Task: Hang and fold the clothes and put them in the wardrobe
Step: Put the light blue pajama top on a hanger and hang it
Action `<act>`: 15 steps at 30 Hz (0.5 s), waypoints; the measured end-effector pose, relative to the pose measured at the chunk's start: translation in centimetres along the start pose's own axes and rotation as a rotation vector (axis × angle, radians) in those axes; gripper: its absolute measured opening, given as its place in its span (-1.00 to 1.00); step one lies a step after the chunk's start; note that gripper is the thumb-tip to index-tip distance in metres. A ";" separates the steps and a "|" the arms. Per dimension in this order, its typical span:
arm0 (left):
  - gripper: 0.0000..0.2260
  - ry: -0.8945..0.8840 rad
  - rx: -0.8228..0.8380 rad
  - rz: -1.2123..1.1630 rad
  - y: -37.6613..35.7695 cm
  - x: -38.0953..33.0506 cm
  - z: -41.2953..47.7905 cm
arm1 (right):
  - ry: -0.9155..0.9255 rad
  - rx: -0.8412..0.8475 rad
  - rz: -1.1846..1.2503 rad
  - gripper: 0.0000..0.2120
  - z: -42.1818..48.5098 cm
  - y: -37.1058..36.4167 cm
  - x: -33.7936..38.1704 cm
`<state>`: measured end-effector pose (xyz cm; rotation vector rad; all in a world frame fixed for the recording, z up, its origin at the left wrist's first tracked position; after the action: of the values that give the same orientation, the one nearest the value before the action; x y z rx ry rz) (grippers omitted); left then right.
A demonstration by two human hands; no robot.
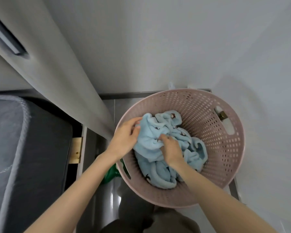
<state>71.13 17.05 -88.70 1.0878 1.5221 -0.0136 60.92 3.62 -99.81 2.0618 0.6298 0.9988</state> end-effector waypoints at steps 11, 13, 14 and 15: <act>-0.62 0.020 0.119 0.057 6.0 -11.9 -5.5 | -0.018 -0.213 0.484 -0.76 -8.2 18.7 6.1; -0.59 0.003 0.150 0.083 7.8 -15.7 -7.2 | -0.001 -0.261 0.555 -0.78 -10.6 24.0 8.4; -0.58 0.000 0.168 0.092 8.8 -17.6 -8.2 | 0.017 -0.288 0.580 -0.80 -11.9 26.9 9.7; -0.55 -0.005 0.181 0.101 9.8 -19.5 -9.1 | 0.038 -0.317 0.597 -0.80 -13.2 29.9 10.9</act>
<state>67.37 15.87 -65.34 1.3070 1.4808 -0.0864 59.62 -1.36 -65.76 1.9755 -0.1488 1.3685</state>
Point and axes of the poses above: each hand's wrist, its own z-axis towards the middle knuckle, its own y-axis out of the back of the hand, x = y × z, the point moved 5 cm from there along z, towards the middle knuckle, and after that the axes turned 1 degree about z, right-handed, at the moved point
